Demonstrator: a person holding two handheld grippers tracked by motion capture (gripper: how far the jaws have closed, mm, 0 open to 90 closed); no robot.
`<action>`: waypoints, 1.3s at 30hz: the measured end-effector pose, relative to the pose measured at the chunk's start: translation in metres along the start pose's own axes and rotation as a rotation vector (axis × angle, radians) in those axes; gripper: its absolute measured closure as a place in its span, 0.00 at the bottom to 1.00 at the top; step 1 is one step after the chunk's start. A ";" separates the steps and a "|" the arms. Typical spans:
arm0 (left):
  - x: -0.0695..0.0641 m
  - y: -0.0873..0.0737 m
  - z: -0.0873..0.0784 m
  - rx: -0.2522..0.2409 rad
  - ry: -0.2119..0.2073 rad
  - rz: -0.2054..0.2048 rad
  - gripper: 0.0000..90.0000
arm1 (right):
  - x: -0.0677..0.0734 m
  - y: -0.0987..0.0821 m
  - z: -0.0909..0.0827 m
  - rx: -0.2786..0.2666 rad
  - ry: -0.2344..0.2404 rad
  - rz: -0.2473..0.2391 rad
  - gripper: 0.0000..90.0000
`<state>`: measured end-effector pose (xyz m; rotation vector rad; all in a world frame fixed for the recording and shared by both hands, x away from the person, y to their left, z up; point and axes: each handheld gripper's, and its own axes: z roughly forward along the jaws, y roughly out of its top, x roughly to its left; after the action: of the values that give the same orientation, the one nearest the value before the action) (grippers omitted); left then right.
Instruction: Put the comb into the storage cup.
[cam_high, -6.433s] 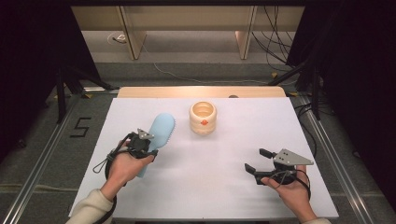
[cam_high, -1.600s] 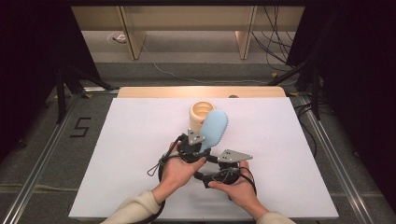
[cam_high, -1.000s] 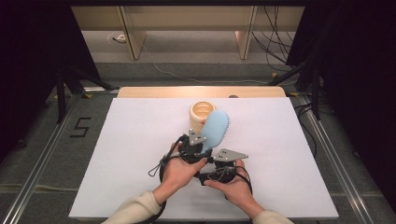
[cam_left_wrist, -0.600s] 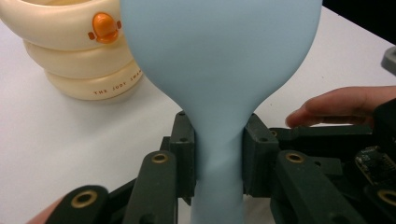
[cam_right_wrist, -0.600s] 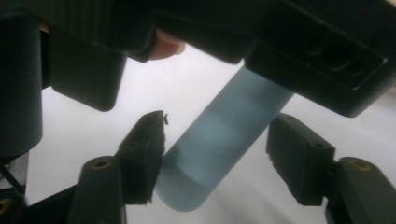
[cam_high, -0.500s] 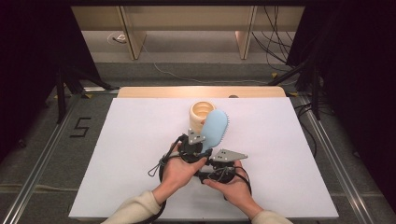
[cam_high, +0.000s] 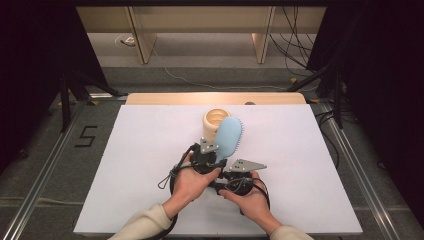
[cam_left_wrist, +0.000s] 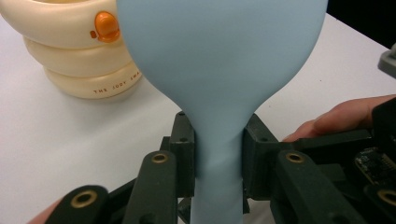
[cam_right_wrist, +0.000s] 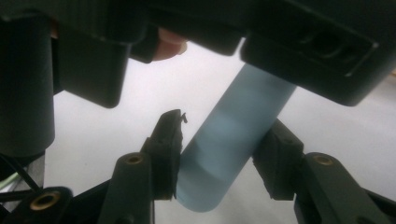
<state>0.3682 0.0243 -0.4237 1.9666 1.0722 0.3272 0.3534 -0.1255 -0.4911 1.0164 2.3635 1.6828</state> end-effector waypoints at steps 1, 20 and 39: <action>0.000 0.000 0.000 -0.001 0.000 -0.003 0.77 | 0.000 0.000 0.000 -0.002 -0.003 0.007 0.63; -0.003 0.001 -0.001 -0.012 0.001 0.024 0.76 | -0.006 0.001 -0.006 -0.014 -0.011 0.146 0.72; -0.001 0.003 -0.001 -0.020 0.004 0.064 0.71 | -0.007 0.000 -0.007 -0.032 0.028 0.240 0.73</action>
<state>0.3686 0.0236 -0.4205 1.9865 1.0057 0.3751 0.3559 -0.1353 -0.4900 1.3252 2.3009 1.8155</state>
